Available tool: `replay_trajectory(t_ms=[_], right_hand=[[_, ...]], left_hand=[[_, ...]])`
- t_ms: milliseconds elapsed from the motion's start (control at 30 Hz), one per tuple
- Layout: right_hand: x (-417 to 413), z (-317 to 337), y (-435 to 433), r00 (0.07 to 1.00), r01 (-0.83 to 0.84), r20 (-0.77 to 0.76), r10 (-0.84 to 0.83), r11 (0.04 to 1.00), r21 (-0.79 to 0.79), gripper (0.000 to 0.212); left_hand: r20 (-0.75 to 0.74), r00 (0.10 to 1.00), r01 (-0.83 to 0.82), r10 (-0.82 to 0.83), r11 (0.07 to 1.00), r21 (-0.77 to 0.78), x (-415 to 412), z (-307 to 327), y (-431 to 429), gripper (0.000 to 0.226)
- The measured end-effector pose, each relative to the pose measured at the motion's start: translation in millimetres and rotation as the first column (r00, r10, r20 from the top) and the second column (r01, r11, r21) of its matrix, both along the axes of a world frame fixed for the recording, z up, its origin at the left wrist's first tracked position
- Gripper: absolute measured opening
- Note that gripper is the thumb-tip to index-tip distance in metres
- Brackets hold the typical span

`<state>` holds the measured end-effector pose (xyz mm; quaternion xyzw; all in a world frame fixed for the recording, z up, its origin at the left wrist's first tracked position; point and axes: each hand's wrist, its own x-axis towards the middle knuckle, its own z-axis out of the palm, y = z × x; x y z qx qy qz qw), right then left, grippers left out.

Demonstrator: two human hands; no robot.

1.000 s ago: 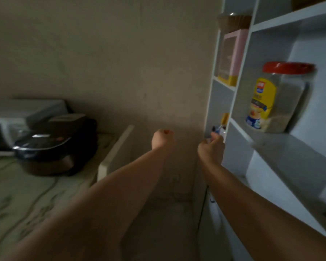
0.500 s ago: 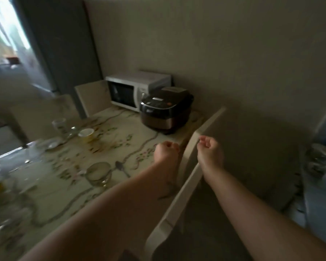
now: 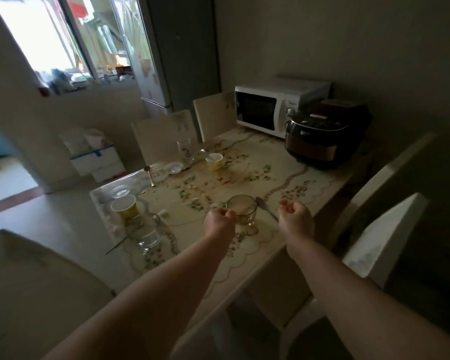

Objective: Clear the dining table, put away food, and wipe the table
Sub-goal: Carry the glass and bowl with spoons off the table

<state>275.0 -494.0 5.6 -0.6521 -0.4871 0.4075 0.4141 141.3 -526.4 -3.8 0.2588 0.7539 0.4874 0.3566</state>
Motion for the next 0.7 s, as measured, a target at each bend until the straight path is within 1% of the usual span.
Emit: replay_trajectory(t_ms=[167,300,400,700], right_hand=[[-33,-19,-24,0.998,-0.023,0.05,0.025,0.999,-0.043,0.018],[-39,-31,-31,0.995,-0.015,0.095,0.024,0.995,-0.1,0.018],[-43,-37,-28,0.994,-0.003,0.109,0.014,0.994,-0.108,0.016],[-55,-56,-11,0.992,-0.017,0.117,0.037,0.987,-0.163,0.014]], left_hand=[[0.083,0.996,0.035,-0.034,0.999,-0.009,-45,-8,-31,0.019],[0.147,0.989,0.032,-0.032,0.999,0.003,-64,-12,-42,0.017],[0.185,0.982,0.036,-0.038,0.999,0.016,-71,-16,-44,0.016],[0.211,0.977,0.032,-0.022,0.998,-0.045,-81,-38,-31,0.015]])
